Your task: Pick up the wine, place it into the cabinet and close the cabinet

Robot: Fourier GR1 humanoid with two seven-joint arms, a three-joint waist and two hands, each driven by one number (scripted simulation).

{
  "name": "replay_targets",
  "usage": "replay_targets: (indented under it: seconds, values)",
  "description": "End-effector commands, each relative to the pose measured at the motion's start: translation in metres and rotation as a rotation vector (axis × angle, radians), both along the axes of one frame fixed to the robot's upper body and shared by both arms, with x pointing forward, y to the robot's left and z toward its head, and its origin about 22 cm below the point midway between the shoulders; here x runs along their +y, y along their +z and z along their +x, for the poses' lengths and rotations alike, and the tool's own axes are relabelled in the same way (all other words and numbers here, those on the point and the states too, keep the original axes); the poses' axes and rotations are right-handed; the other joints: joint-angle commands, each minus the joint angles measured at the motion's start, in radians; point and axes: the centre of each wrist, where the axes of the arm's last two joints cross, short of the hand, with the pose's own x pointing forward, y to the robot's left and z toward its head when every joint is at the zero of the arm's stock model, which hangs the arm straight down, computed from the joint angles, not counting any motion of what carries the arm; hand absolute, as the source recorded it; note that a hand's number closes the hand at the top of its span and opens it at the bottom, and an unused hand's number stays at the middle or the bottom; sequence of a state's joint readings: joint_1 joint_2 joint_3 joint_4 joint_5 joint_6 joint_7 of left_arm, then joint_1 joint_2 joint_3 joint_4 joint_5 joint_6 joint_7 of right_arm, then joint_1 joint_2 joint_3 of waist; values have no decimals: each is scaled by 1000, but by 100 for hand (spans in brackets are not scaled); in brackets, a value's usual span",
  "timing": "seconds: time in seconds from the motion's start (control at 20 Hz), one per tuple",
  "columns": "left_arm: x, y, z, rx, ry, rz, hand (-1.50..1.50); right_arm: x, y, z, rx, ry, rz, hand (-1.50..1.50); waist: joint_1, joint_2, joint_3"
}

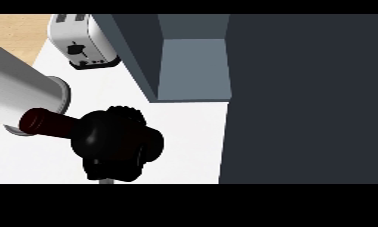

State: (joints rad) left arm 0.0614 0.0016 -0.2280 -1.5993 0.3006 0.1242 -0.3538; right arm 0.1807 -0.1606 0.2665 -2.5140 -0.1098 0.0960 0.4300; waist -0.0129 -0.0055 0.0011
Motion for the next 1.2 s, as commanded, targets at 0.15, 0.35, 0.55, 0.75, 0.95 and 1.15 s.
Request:
replay_targets:
  seconds: [0.15,0.35,0.55,0.75,0.95,1.15]
  values:
    - [-48,48,10,16,-11,-26,150,-4,27,-37,-50,53,86,-150,-4,1,-1]
    - [-67,78,37,81,-17,-32,150,-4,28,-34,-61,62,86,-150,-8,2,-1]
    - [-81,84,56,87,47,-10,150,-6,24,-47,-54,53,88,-150,-24,1,0]
    - [-85,65,69,142,50,27,150,-16,21,-27,-64,52,69,-150,-7,6,-1]
    - [-88,31,74,151,94,80,150,-13,26,-31,-70,57,73,-150,-20,8,-2]
    - [-93,39,92,169,69,89,150,-10,33,-33,-37,65,78,-150,-10,8,-2]
